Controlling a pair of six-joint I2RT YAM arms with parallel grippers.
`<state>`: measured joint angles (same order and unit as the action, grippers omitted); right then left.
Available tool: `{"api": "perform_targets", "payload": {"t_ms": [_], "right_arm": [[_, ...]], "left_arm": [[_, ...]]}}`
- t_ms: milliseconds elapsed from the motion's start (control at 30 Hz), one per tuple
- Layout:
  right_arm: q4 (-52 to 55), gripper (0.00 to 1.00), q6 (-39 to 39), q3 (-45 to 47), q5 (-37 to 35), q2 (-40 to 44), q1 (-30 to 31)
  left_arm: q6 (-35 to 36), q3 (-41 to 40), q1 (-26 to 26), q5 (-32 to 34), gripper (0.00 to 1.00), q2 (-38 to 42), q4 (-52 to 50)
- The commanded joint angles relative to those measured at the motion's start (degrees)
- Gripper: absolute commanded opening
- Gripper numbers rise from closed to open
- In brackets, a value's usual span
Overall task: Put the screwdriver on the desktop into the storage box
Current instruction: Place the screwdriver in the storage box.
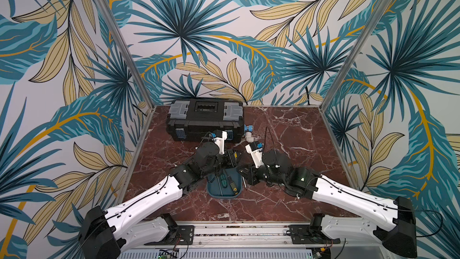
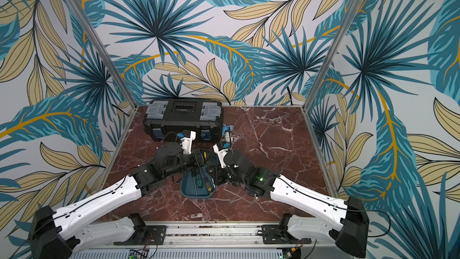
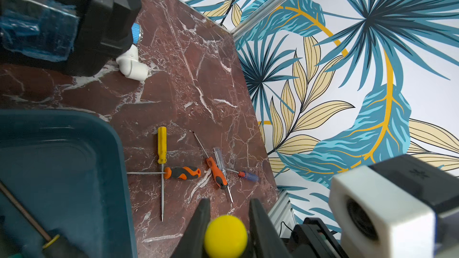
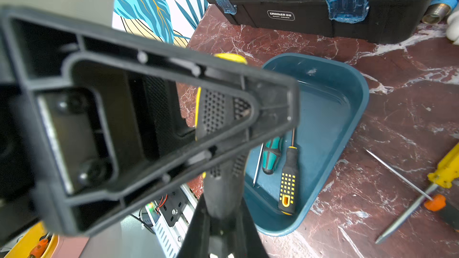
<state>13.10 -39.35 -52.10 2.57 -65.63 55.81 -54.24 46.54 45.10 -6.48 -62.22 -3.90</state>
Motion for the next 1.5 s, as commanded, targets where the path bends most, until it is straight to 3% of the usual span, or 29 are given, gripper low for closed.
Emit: {"api": "perform_targets", "payload": {"t_ms": [0,100,167,367,500,667,867,1033,1067,1100,1133,1300,1467], "right_arm": [[-2.4,0.47,-2.2,1.7,1.3,1.3,-0.3],[-4.3,0.66,-2.7,3.0,6.7,1.2,-0.4],[-5.4,0.66,-4.0,4.4,9.1,1.3,-0.6],[-16.1,0.46,-9.8,10.6,14.5,3.4,-1.4],[-17.3,0.31,-10.5,11.4,14.7,5.1,-1.5],[-18.9,0.15,-11.3,11.8,16.3,5.5,-1.5],[-18.3,0.15,-11.7,11.6,15.3,6.0,-1.5],[-17.4,0.00,-11.3,11.0,13.9,7.3,-1.5],[-16.4,0.00,-11.0,10.5,13.1,7.7,-1.6],[-14.7,0.00,-10.4,9.8,11.7,8.0,-1.5],[-12.6,0.00,-9.8,8.9,10.3,7.9,-1.5],[2.1,0.00,-7.2,1.2,1.6,4.3,-0.8],[7.0,0.00,-4.6,-3.2,-4.0,0.5,1.0]], "left_arm": [[-0.7,-3.4,-2.7,0.1,0.00,2.9,1.4],[-0.7,-5.0,-5.9,-4.7,0.00,4.5,3.7],[-0.3,-5.2,-7.8,-9.1,0.00,4.6,5.3],[-3.0,-7.8,-11.2,-21.3,0.00,4.1,15.8],[-1.5,-7.5,-12.5,-24.3,0.00,3.0,14.0],[-3.4,-8.4,-13.6,-28.5,0.00,0.6,18.9],[-6.9,-9.3,-13.7,-30.1,0.00,-1.3,25.9],[-6.9,-10.2,-13.7,-27.5,0.00,0.7,25.2],[-6.2,-10.1,-13.7,-26.0,0.15,1.6,22.9],[-5.0,-9.7,-13.7,-23.9,0.36,2.6,19.2],[-3.8,-8.9,-13.7,-21.8,0.47,3.4,15.4],[3.0,-3.9,-12.3,-13.9,0.59,6.7,-1.1],[3.8,-2.9,-7.6,-9.3,0.59,6.4,-4.5]]}}
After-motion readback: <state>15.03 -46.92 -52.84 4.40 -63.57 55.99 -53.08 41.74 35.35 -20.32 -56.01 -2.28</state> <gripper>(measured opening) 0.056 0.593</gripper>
